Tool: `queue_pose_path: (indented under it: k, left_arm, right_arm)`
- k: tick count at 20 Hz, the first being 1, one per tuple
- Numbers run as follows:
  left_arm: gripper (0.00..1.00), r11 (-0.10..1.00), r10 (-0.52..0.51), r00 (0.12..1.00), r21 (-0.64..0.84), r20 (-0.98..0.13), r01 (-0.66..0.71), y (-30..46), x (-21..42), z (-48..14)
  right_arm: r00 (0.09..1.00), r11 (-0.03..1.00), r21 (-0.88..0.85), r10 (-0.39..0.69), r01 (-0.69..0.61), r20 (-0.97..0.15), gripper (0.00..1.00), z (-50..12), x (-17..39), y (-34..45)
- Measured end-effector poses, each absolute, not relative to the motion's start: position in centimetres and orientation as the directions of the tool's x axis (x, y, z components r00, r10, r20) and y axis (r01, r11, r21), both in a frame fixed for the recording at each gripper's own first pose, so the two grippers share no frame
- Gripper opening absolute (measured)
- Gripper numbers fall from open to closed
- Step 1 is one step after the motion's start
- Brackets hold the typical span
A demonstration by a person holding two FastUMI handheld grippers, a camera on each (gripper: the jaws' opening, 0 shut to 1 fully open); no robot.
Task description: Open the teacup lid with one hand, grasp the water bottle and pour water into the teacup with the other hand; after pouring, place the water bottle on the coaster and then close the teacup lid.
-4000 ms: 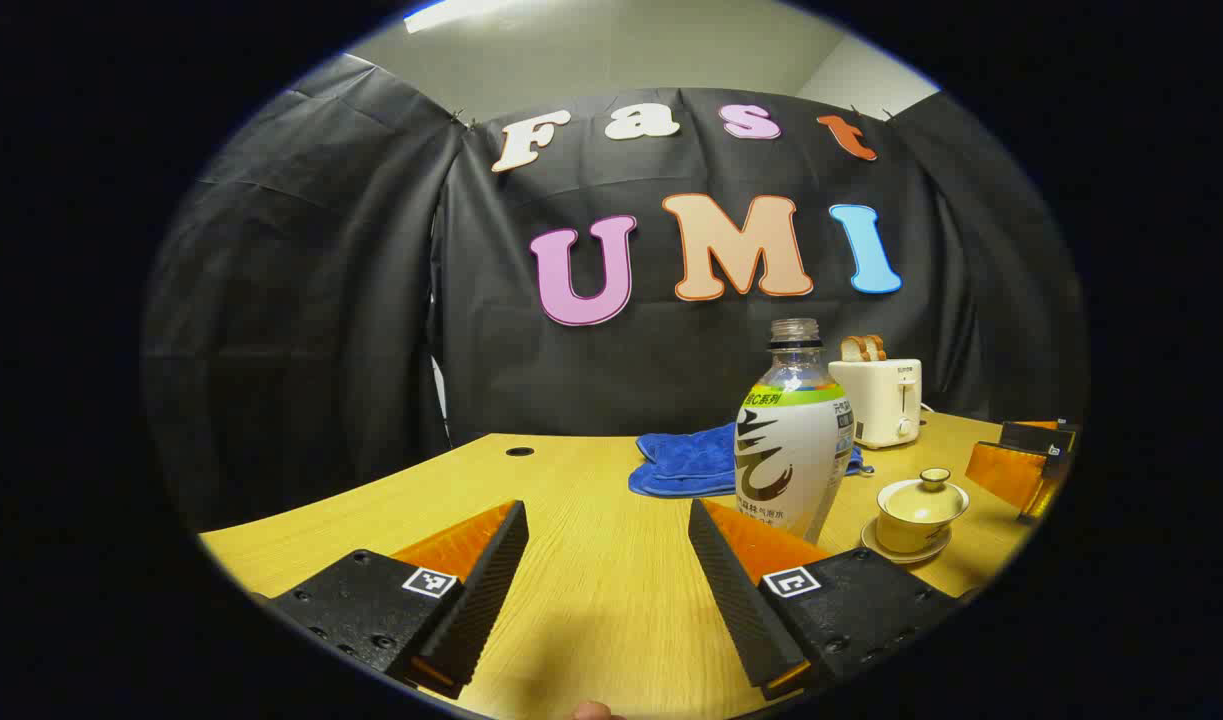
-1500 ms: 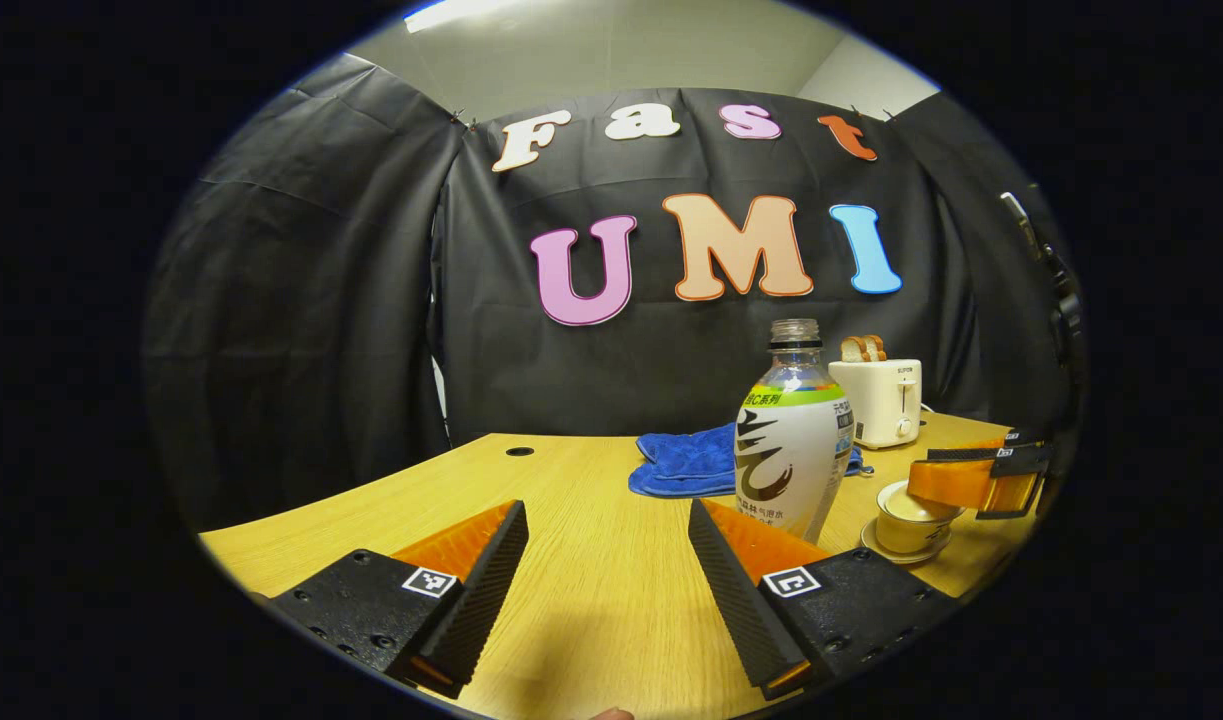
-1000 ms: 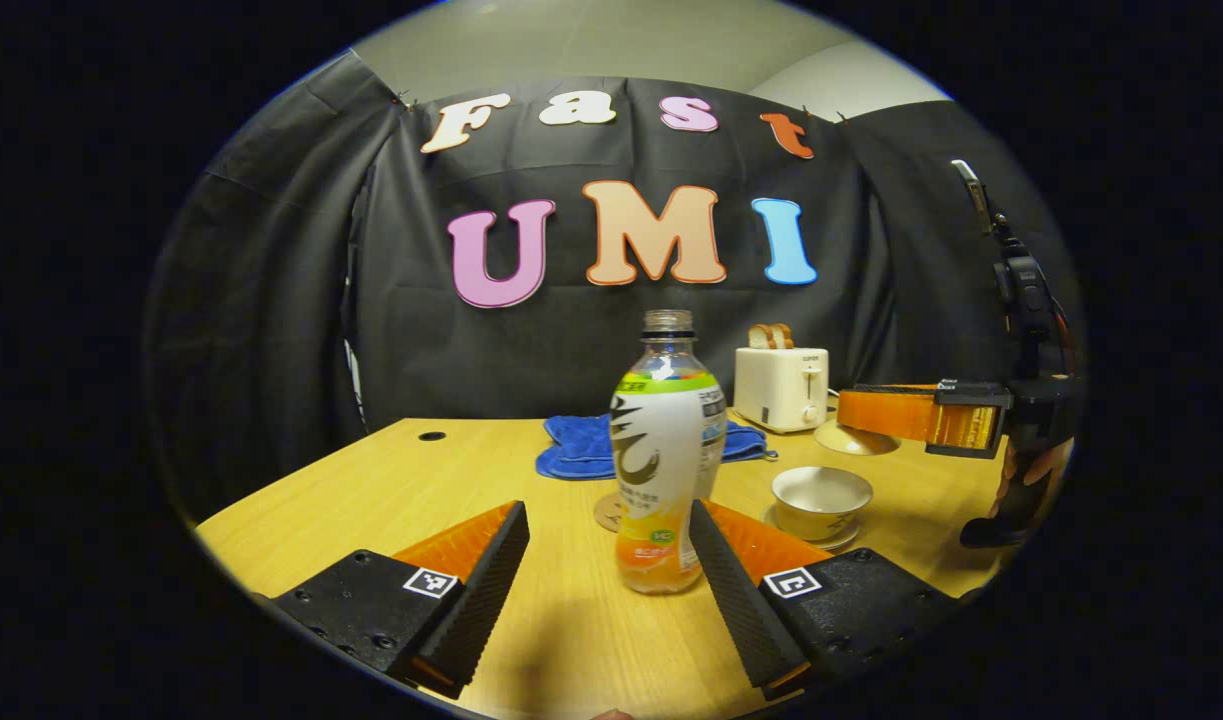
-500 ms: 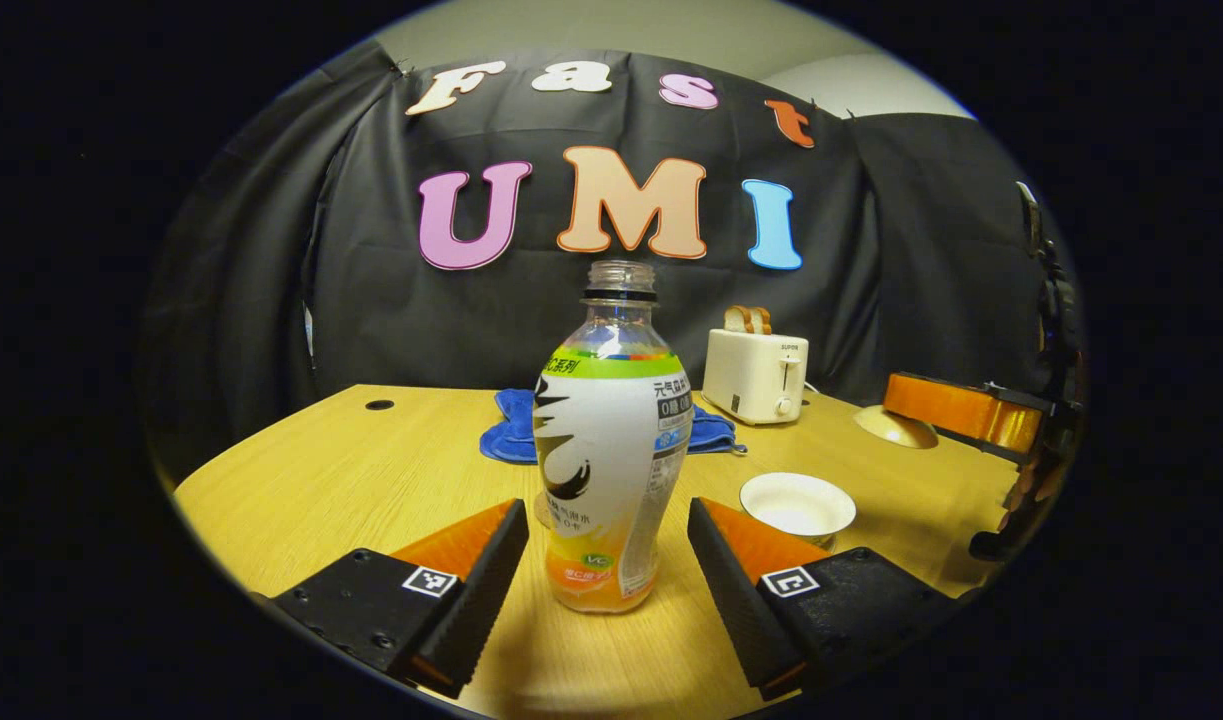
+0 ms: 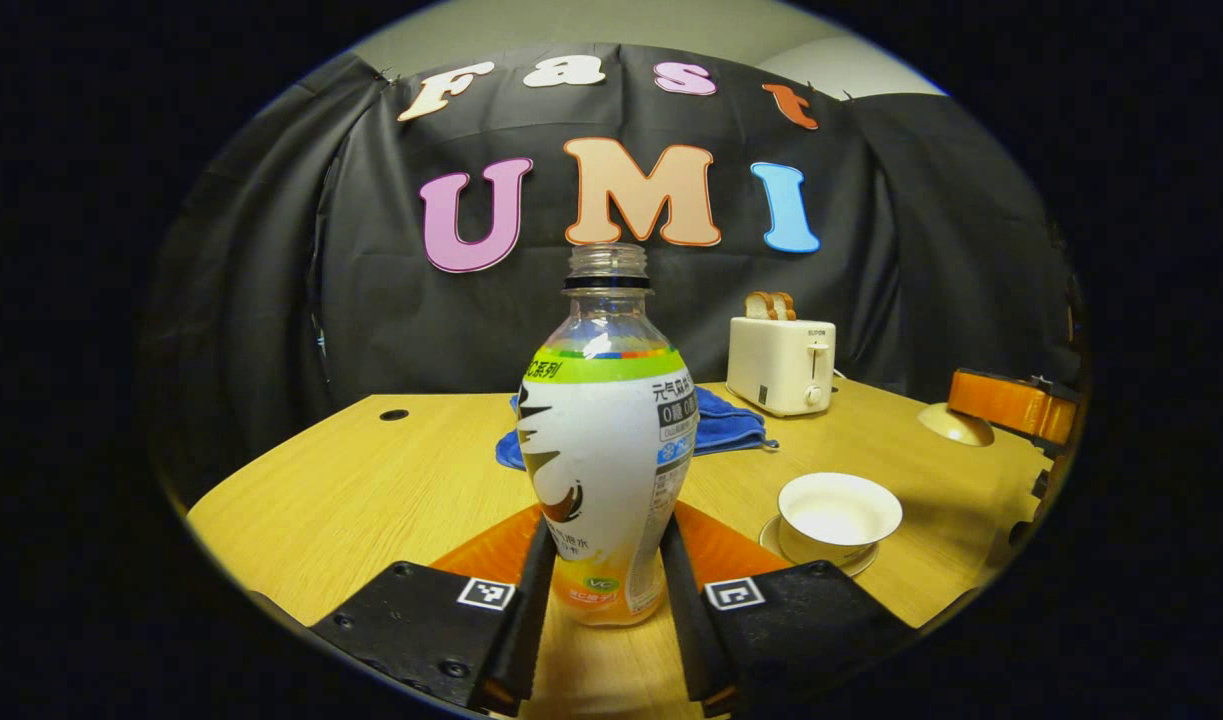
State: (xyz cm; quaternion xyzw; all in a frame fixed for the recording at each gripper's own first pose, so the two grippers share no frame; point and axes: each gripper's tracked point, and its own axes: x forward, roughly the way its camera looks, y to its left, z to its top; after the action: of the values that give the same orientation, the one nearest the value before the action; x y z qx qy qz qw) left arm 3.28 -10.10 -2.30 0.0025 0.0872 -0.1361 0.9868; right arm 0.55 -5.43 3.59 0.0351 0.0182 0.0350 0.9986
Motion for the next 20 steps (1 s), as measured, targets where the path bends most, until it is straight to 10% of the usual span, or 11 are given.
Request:
queue_pose_path:
  k: [20]
  left_arm:
    - [0.53,0.698,-0.151,0.981,0.689,-0.124,0.194,-10.8,5.1,0.1]
  right_arm:
    - [0.999,0.996,0.081,0.025,-0.023,-0.028,0.32,3.5,-1.1,-8.7]
